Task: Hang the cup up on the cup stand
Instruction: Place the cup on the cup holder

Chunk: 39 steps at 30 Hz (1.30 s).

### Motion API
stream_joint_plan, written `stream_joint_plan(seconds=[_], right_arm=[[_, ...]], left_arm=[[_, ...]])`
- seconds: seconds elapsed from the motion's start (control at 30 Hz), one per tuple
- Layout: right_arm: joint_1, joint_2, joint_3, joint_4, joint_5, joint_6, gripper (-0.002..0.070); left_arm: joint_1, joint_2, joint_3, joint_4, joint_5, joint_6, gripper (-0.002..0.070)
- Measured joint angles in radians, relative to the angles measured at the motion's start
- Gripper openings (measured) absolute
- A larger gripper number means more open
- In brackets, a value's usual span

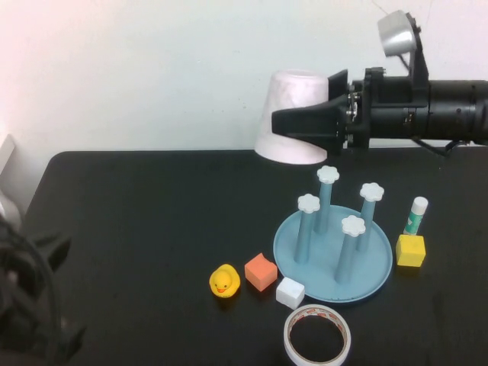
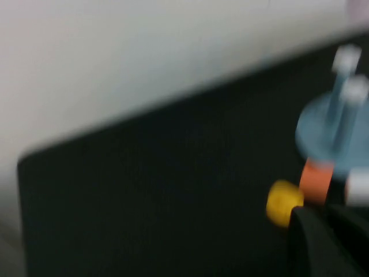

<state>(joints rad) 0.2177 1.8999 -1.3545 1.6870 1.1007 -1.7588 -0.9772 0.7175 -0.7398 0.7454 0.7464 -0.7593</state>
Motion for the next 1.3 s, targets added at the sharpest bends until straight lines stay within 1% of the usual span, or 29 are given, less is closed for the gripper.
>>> stream_joint_plan(seconds=[0.07, 0.13, 0.23, 0.43, 0.53, 0.87, 1.17, 1.3], right_arm=[[0.000, 0.000, 0.000, 0.000, -0.031, -0.084, 0.0628], [0.000, 0.004, 0.000, 0.000, -0.096, -0.146, 0.0628], [-0.002, 0.019, 0.000, 0.000, -0.196, -0.213, 0.0628], [-0.002, 0.067, 0.000, 0.000, -0.382, -0.346, 0.0627], [-0.002, 0.095, 0.000, 0.003, -0.447, -0.363, 0.0627], [-0.002, 0.190, -0.001, 0.011, -0.544, -0.369, 0.0627], [-0.009, 0.220, -0.001, 0.015, -0.562, -0.367, 0.0636], [-0.032, 0.220, -0.001, 0.017, -0.552, -0.294, 0.0636]], left_arm=[[0.000, -0.001, 0.002, -0.073, 0.081, 0.066, 0.0011], [0.000, -0.004, 0.011, -0.119, 0.125, 0.105, 0.0004], [0.000, -0.004, 0.027, -0.156, 0.144, 0.125, 0.0000], [0.000, -0.004, 0.050, -0.175, 0.141, 0.127, 0.0000], [0.000, -0.004, 0.052, -0.176, 0.140, 0.127, 0.0000], [0.000, -0.004, 0.058, -0.155, 0.140, 0.127, 0.0000], [0.000, -0.004, 0.058, -0.155, 0.137, 0.123, 0.0000], [0.000, -0.039, 0.059, -0.155, 0.127, 0.123, 0.0000]])
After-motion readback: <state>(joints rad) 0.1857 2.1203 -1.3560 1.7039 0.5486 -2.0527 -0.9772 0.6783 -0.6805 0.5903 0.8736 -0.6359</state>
